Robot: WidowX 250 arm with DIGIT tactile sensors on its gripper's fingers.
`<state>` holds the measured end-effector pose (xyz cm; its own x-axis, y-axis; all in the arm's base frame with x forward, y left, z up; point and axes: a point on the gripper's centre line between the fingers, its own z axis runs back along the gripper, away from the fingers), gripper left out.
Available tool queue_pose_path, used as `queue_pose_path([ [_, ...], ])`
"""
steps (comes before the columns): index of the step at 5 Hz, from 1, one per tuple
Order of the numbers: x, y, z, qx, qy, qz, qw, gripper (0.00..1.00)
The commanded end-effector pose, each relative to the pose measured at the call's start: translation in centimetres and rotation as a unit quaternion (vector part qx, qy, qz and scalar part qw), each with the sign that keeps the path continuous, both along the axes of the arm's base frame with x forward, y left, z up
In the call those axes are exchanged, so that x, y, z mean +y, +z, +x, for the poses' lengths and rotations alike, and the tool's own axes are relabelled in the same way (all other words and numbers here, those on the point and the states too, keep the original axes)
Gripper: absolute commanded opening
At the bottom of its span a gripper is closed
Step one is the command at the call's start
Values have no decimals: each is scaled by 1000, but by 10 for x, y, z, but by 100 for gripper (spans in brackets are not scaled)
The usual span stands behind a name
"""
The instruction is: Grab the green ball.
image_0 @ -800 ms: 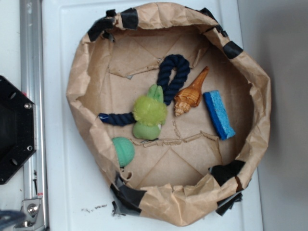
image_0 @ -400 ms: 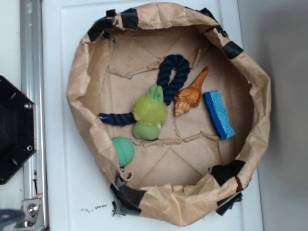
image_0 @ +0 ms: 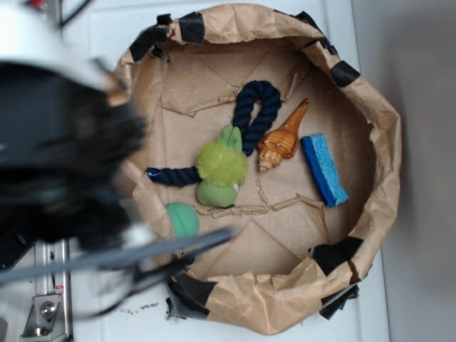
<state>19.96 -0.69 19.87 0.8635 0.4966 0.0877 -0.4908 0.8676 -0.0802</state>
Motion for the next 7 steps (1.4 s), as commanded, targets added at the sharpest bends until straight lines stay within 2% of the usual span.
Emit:
queue_pose_path([
  [1,9,-65,43,38,123,-25,991,100],
  [2,-3,-116,37,96,83,-42,991,100],
  [3,-30,-139,6,155,36,-74,984,100],
  [4,-51,-165,-17,163,-3,-85,983,100],
  [5,-58,-168,-18,162,-18,-94,982,0],
  [6,-55,-156,-7,137,-17,-89,986,0],
  [7,-40,-131,11,93,-7,-76,993,0],
])
